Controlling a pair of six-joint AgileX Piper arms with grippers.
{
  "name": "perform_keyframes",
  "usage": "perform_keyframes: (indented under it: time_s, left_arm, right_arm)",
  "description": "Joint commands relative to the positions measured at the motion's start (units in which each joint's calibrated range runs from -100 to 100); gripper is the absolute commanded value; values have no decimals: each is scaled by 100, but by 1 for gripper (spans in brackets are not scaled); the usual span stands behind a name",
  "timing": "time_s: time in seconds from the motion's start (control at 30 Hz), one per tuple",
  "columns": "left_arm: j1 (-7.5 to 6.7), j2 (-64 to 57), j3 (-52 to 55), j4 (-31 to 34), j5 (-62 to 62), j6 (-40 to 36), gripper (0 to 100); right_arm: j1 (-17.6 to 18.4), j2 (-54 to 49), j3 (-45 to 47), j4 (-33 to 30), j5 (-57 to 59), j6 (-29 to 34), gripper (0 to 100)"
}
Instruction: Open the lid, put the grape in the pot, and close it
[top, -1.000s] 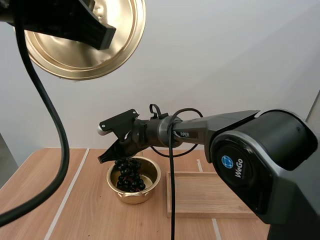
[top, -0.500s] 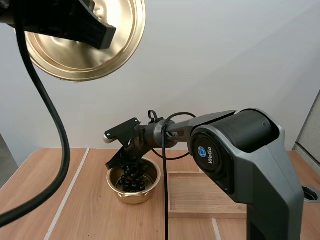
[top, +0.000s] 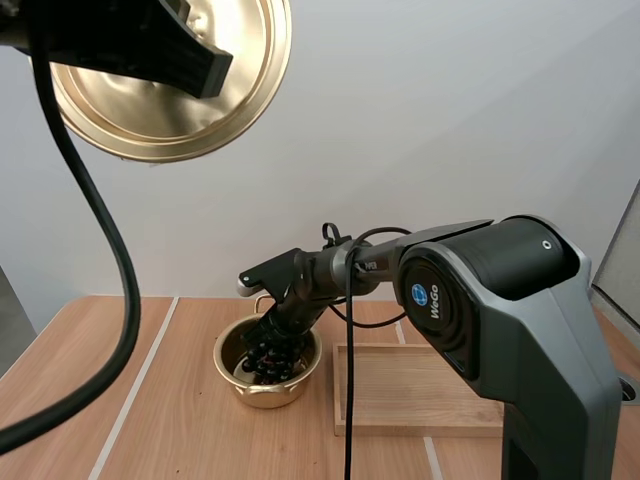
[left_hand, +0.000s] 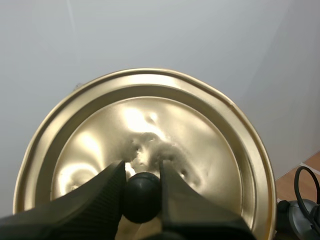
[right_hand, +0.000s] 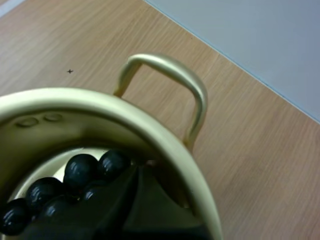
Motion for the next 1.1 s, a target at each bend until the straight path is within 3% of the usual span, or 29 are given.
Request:
perform_keyframes:
  time_s: [0.0, 0.37, 0.8, 1.07]
  left_arm:
    - [-16, -16, -35, -5, -182, -38, 0]
    - [-16, -16, -35, -5, -182, -38, 0]
    - [-16, -16, -35, 17, -315, -38, 0]
    - [-16, -16, -35, 17, -335, -38, 0]
  right_arm:
    - [-6, -45, 228, -9, 1023, -19, 0]
    - [-6, -1078, 228, 419, 804, -19, 0]
    - [-6, -1832, 355, 611, 1656, -19, 0]
    - [166, -1714, 601, 713, 350, -63, 0]
